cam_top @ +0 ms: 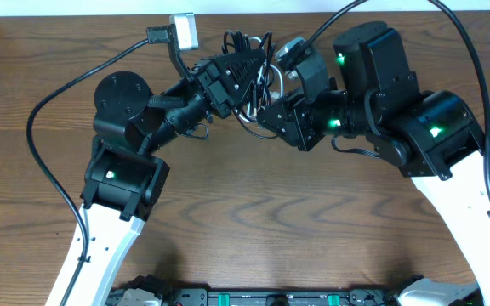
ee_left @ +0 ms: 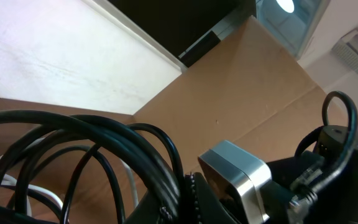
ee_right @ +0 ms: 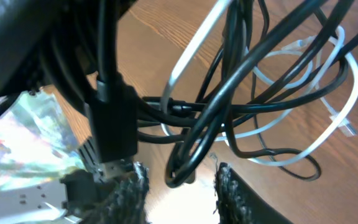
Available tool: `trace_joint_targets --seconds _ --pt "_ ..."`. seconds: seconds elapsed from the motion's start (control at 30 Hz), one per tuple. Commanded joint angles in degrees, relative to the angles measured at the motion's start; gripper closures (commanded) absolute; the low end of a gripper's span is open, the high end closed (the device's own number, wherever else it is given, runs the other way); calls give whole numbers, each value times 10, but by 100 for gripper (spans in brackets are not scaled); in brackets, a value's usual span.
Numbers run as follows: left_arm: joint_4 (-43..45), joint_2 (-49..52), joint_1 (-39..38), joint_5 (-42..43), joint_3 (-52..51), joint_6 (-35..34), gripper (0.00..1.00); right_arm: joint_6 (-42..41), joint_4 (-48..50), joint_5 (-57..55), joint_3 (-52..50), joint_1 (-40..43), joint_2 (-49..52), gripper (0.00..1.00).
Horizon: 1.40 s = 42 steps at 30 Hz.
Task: Untangle cables
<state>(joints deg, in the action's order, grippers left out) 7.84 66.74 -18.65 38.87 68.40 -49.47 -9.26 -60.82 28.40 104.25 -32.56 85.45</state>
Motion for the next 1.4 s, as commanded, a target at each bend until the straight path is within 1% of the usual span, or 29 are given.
trace_joint_targets --seconds 0.0,0.03,0.2,0.37,0.47,0.57,0.6,0.63,0.67,0.7,0.73,0.93,1.17,1.37 --pt "7 -5 -2 3 21 8 91 5 0 -15 10 -4 5 64" --pt "7 -5 -2 3 21 8 91 5 2 -15 10 -4 5 65" --pt "7 -5 -2 3 21 7 91 5 22 -18 10 -5 5 63" --pt "4 -5 -7 -21 21 0 92 5 49 -28 10 -5 5 62" --pt "4 -5 -16 -45 21 -3 92 5 49 -33 10 -5 5 69" --pt "5 -5 -26 -68 21 -9 92 5 48 -34 10 -5 5 71" --pt "5 -5 -29 -75 21 -12 92 5 48 -34 10 -5 5 73" --pt "5 -5 -31 -80 21 -14 92 5 48 -34 10 -5 5 78" --pt "5 -5 -32 -83 21 -14 91 5 47 -35 10 -5 5 89" --pt "5 -5 -32 -85 21 -14 91 5 47 -34 10 -5 5 95" --pt "5 -6 -32 -85 21 -14 92 5 46 -35 10 -5 5 96" --pt "11 -6 -30 -85 21 -14 92 6 37 -72 10 -5 5 99" --pt "10 -17 -7 -83 21 -14 91 17 26 -120 10 5 5 98" --pt "-18 -29 21 -76 21 -6 91 27 18 -143 10 31 4 98"
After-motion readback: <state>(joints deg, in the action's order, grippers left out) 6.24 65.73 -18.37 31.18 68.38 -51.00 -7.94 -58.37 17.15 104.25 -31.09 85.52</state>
